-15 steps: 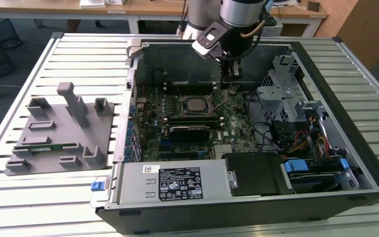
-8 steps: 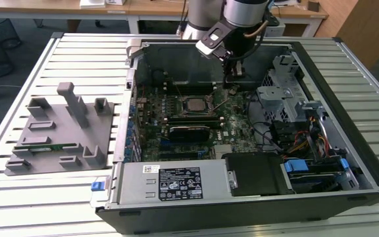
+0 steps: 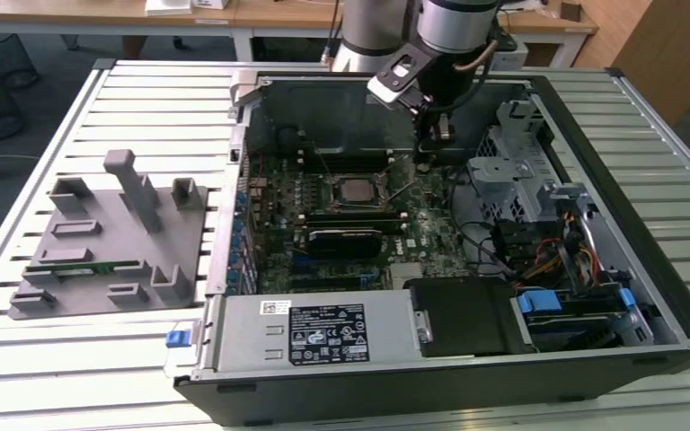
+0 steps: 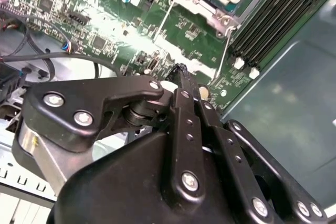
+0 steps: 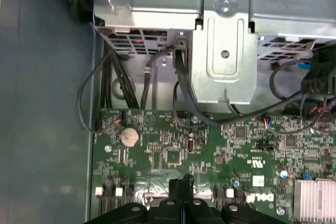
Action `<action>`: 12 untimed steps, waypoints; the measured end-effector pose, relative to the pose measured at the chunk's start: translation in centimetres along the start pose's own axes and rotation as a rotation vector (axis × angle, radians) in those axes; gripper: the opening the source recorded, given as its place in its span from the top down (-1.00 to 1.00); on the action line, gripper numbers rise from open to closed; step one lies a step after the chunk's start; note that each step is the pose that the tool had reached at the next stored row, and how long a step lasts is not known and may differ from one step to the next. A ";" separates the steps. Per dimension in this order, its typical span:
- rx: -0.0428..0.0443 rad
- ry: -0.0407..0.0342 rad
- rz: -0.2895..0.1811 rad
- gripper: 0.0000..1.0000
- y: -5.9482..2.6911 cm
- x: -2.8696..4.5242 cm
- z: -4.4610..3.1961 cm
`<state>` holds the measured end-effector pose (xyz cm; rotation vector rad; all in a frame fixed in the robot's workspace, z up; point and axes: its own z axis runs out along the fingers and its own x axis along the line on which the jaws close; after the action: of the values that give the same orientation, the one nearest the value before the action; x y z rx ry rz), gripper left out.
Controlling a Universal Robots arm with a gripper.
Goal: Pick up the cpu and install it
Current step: 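Close the cpu cover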
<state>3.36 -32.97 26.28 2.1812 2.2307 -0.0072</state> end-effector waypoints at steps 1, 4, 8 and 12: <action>0.0001 -0.0001 0.000 0.79 0.13 0.00 0.08; 0.0003 -0.0001 0.000 0.79 0.45 0.00 0.38; 0.0005 0.0000 0.000 0.79 0.74 0.01 0.86; 0.0005 -0.0002 0.000 0.79 0.80 0.02 1.36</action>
<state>4.18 -32.96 24.92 2.1814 2.2309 -0.0080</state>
